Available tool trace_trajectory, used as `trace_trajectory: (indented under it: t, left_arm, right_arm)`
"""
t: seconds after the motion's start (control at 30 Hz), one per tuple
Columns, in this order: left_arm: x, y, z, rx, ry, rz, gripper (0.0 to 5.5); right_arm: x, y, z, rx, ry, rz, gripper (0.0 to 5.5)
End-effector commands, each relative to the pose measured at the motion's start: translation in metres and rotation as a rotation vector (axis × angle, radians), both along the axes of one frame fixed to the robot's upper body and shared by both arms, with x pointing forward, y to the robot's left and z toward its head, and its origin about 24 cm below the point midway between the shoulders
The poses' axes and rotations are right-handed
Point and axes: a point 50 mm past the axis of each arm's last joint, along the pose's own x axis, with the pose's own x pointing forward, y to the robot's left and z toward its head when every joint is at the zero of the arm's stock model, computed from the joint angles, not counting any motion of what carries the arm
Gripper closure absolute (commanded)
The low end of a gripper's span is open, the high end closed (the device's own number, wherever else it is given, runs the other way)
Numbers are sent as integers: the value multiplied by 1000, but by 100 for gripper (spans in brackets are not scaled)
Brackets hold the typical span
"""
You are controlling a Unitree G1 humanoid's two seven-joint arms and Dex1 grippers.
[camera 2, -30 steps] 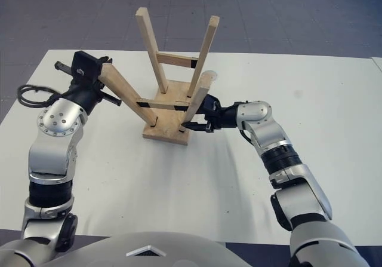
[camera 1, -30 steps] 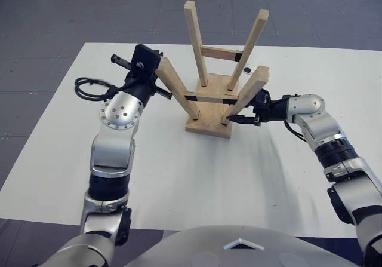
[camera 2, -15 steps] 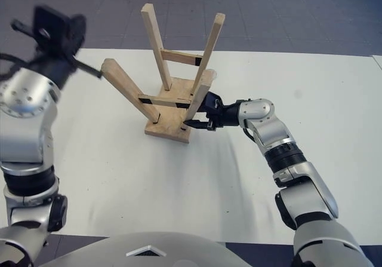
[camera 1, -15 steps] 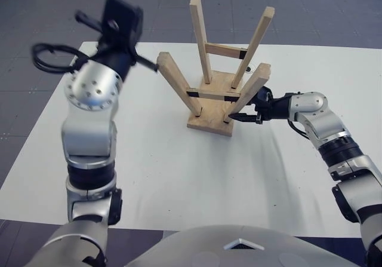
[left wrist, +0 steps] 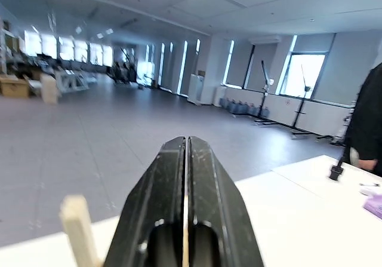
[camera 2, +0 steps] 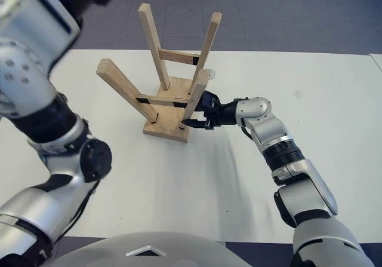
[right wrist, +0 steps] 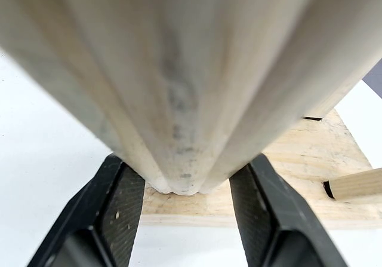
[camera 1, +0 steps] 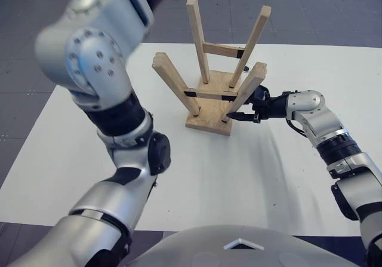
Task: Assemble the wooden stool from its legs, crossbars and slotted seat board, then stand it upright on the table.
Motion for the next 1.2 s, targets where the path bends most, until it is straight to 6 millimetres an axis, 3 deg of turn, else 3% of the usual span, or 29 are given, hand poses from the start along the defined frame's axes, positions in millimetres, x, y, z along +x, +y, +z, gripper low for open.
trace_trajectory:
  t: [0.03, 0.13, 0.3, 0.5, 0.6, 0.73, 0.8, 0.87, 0.97, 1.03, 1.13, 1.2]
  left_arm:
    - [-27, -11, -67, 108, 107, -31, 540]
    - [-37, -7, -82, 356, -8, 7, 540]
    - [-41, -15, -106, 797, -249, -128, 540]
    - [-39, -33, -125, 1022, -513, -223, 540]
    - [-28, -29, -109, 1064, -636, -132, 540]
    - [-13, -17, -64, 1167, -851, 36, 540]
    - [-14, -16, -43, 1167, -937, 92, 540]
    - [-18, -17, -37, 1154, -965, 101, 540]
    - [-24, -19, -53, 1164, -929, 52, 540]
    - [-24, -19, -89, 1232, -800, -64, 540]
    - [-36, -9, -155, 1376, -427, -365, 540]
    - [-45, -2, -172, 1391, -272, -482, 540]
  right_arm:
    - [-52, -46, -107, -553, 383, -86, 347]
    - [-56, -48, -109, -556, 392, -88, 347]
    - [-54, -45, -108, -549, 391, -87, 347]
    - [-53, -40, -107, -539, 385, -77, 347]
    - [-52, -40, -105, -538, 380, -74, 347]
    - [-54, -42, -106, -539, 386, -75, 347]
    - [-56, -43, -107, -539, 390, -73, 347]
    - [-58, -43, -108, -537, 393, -73, 347]
    - [-60, -41, -110, -532, 397, -75, 347]
    - [-62, -41, -111, -528, 401, -77, 347]
    - [-62, -41, -111, -524, 404, -82, 347]
    - [-62, -41, -111, -522, 404, -87, 347]
